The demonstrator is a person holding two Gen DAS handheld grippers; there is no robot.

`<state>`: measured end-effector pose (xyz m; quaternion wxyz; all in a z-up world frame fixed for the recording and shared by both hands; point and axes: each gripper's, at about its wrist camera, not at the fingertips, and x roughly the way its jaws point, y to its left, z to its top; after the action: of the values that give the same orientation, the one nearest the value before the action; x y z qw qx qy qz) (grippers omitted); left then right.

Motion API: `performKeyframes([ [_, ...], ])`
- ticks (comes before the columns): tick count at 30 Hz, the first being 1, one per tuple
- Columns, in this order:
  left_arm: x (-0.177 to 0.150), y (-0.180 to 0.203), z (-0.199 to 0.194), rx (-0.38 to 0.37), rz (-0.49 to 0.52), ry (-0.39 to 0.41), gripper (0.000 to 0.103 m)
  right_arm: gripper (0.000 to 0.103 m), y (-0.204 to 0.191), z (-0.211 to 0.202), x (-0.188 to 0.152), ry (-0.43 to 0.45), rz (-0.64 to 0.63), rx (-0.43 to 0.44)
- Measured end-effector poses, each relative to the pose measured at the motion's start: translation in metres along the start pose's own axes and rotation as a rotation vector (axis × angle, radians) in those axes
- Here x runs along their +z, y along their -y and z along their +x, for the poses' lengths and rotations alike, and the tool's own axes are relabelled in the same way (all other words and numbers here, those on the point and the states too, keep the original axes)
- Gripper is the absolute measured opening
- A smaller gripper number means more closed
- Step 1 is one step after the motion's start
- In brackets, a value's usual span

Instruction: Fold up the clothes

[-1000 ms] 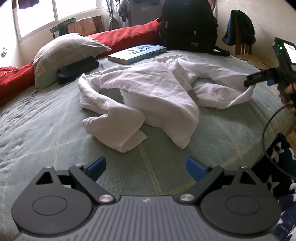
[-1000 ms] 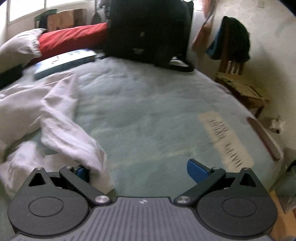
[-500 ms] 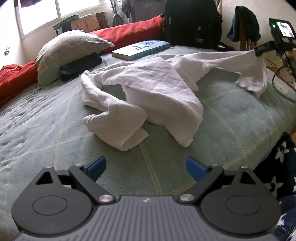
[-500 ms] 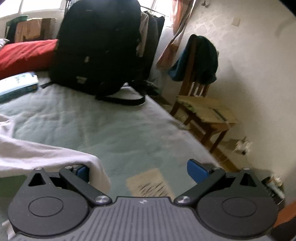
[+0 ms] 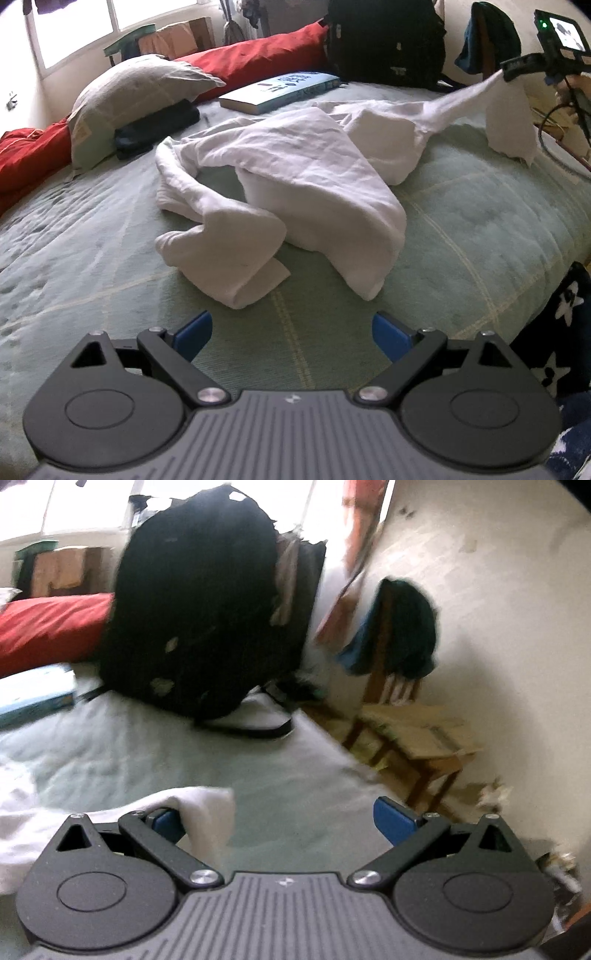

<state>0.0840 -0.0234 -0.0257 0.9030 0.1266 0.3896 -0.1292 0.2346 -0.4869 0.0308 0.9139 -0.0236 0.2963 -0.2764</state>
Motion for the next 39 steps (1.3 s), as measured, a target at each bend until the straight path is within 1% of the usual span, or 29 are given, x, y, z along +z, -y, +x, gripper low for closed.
performKeyframes([
  [1,0.000,0.001,0.001,-0.003,0.003,-0.002,0.094,0.103,-0.003,0.000,-0.005,-0.003,0.002,0.032],
  [4,0.000,0.000,0.001,-0.001,0.007,-0.004,0.094,0.103,-0.012,-0.007,-0.015,0.036,-0.008,0.128],
  [6,0.000,-0.001,0.001,0.005,0.005,-0.005,0.094,0.103,-0.020,-0.010,-0.013,0.049,-0.012,0.189],
  [7,0.000,-0.002,0.001,0.008,0.000,-0.004,0.094,0.103,-0.024,-0.010,-0.012,0.046,-0.010,0.241],
  [10,0.000,-0.003,0.001,0.002,-0.006,-0.006,0.094,0.103,-0.041,-0.016,-0.013,0.002,0.000,0.406],
  [13,0.000,0.000,0.000,0.000,0.006,-0.009,0.094,0.103,-0.059,-0.024,-0.022,-0.045,-0.009,0.526],
  [15,0.000,0.001,-0.001,-0.004,0.014,-0.007,0.094,0.103,-0.065,-0.030,-0.029,-0.064,-0.026,0.548],
  [17,0.002,0.003,-0.003,-0.014,0.022,0.001,0.094,0.103,-0.065,-0.033,-0.037,-0.079,-0.033,0.549],
  [21,0.004,0.007,-0.004,-0.027,0.032,0.010,0.094,0.103,-0.047,-0.032,-0.048,-0.082,0.014,0.501],
  [24,0.004,0.010,-0.003,-0.035,0.037,0.008,0.094,0.103,-0.023,-0.018,-0.054,-0.103,0.095,0.453],
  [25,0.004,0.011,-0.003,-0.036,0.038,0.006,0.094,0.103,-0.016,-0.010,-0.058,-0.121,0.123,0.455],
  [27,0.004,0.012,-0.001,-0.037,0.038,0.001,0.094,0.103,-0.006,0.003,-0.068,-0.190,0.161,0.484],
  [31,0.006,0.015,0.002,-0.041,0.046,-0.007,0.094,0.103,-0.002,0.019,-0.090,-0.297,0.173,0.524],
  [34,0.008,0.018,0.004,-0.050,0.055,-0.009,0.094,0.103,-0.002,0.018,-0.103,-0.270,0.161,0.541],
  [37,0.009,0.022,0.005,-0.056,0.062,-0.011,0.094,0.103,-0.002,0.015,-0.101,-0.278,0.124,0.542],
  [39,0.010,0.023,0.005,-0.058,0.066,-0.011,0.094,0.103,0.003,0.013,-0.095,-0.277,0.155,0.546],
])
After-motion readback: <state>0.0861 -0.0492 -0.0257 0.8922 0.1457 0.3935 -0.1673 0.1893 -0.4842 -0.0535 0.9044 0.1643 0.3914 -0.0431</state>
